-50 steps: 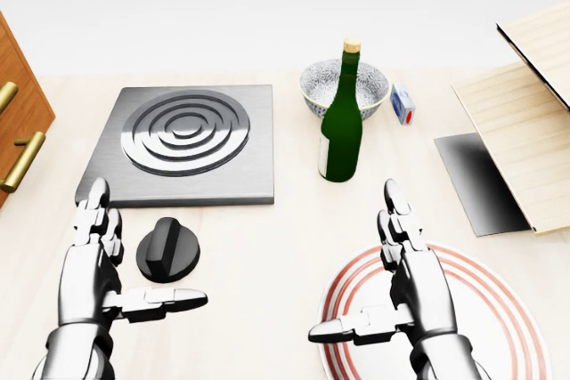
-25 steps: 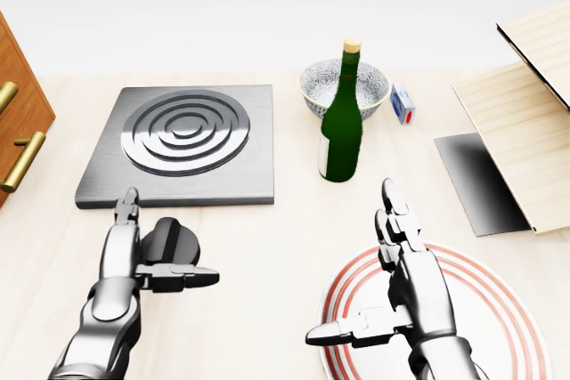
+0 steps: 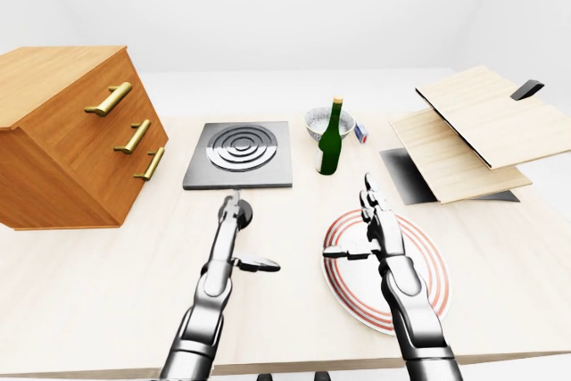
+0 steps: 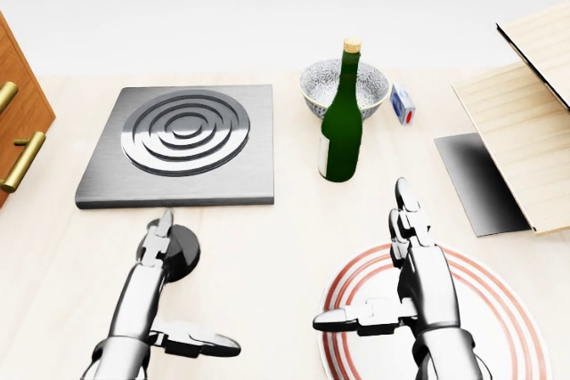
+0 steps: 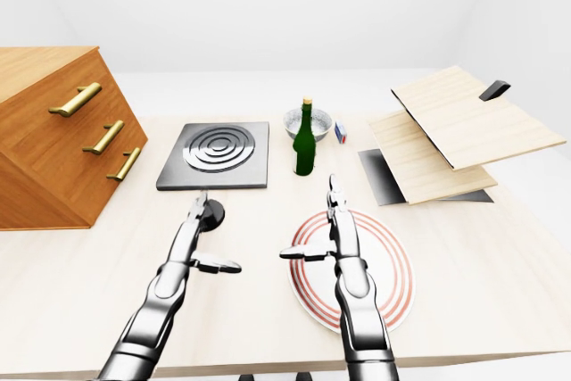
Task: Turn on the stove.
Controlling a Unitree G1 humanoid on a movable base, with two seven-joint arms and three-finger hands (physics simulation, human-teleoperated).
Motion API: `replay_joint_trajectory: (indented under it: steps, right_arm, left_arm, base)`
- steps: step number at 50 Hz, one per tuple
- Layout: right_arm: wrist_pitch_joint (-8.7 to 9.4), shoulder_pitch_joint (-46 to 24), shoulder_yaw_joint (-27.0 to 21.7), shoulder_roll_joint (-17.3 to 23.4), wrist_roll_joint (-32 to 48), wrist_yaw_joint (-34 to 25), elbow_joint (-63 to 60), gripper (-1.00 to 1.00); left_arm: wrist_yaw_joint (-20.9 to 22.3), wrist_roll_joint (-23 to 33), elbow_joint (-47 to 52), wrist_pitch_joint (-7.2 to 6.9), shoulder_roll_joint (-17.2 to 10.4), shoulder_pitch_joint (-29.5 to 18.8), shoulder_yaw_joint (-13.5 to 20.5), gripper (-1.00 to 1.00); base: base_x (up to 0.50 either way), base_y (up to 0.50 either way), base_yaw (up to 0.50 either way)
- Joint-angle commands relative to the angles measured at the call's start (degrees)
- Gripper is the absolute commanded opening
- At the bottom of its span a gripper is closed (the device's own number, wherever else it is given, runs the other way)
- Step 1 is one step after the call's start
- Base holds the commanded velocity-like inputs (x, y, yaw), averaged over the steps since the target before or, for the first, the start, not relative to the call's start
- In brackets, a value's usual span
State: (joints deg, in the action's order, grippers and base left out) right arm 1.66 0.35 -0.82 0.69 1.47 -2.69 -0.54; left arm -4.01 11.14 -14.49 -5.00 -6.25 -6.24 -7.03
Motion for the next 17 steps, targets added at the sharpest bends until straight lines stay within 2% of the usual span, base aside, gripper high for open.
replay_joint_trajectory:
  steps: [1, 2, 5, 7, 8, 10, 11, 13, 15, 17]
  right_arm:
    - [1.80, -1.5, -1.1, 0.2, 0.5, 3.2, 1.0, 1.00]
    - [1.77, -1.5, -1.1, 0.3, 0.4, 3.1, 0.9, 1.00]
    - [1.96, -1.5, -1.0, 0.3, 0.2, 3.1, 0.5, 1.00]
    - [1.47, -1.5, -1.0, 0.3, 0.3, 3.2, 0.8, 1.00]
    - [1.86, -1.5, -1.1, 0.3, 0.1, 3.1, 0.4, 1.00]
    - [1.87, -1.2, -1.0, 0.4, 0.2, 3.0, -0.2, 1.00]
    - [1.69, -1.2, -1.0, 0.4, 0.2, 2.9, 0.0, 1.00]
    - [1.64, -1.3, -1.0, 0.3, 0.2, 2.9, 0.1, 1.00]
    - [1.16, -1.3, -0.8, 0.3, 0.3, 2.9, 0.7, 1.00]
    - [1.27, -1.0, -0.6, 0.3, 0.5, 2.8, 0.0, 1.00]
  left_arm:
    - [2.9, -0.3, 27.7, 0.00, 9.3, 17.5, -21.6, 1.00]
    - [2.0, -1.3, 29.8, 0.00, 8.6, 18.3, -23.7, 1.00]
    - [-0.1, -4.1, 30.3, 0.00, 7.4, 17.2, -26.2, 1.00]
    - [-0.6, -6.3, 29.4, 0.00, 8.1, 15.8, -26.8, 1.00]
    - [-0.4, -6.5, 28.8, 0.00, 8.9, 14.0, -27.6, 1.00]
    - [-0.4, -7.2, 28.2, 0.00, 10.2, 11.7, -27.1, 1.00]
    - [0.3, -6.8, 28.3, 0.00, 10.1, 11.0, -27.5, 1.00]
    - [0.6, -5.2, 29.5, 0.00, 10.5, 9.6, -26.1, 1.00]
    - [1.5, -8.1, 30.0, 0.00, 12.0, 8.6, -22.8, 1.00]
    - [2.1, -8.5, 29.1, 0.00, 12.4, 6.8, -20.4, 1.00]
  base:
    - [0.00, 0.00, 0.00]
    - [0.00, 0.00, 0.00]
    - [0.00, 0.00, 0.00]
    - [0.00, 0.00, 0.00]
    - [0.00, 0.00, 0.00]
    - [0.00, 0.00, 0.00]
    - [0.00, 0.00, 0.00]
    - [0.00, 0.00, 0.00]
    - [0.00, 0.00, 0.00]
    - [0.00, 0.00, 0.00]
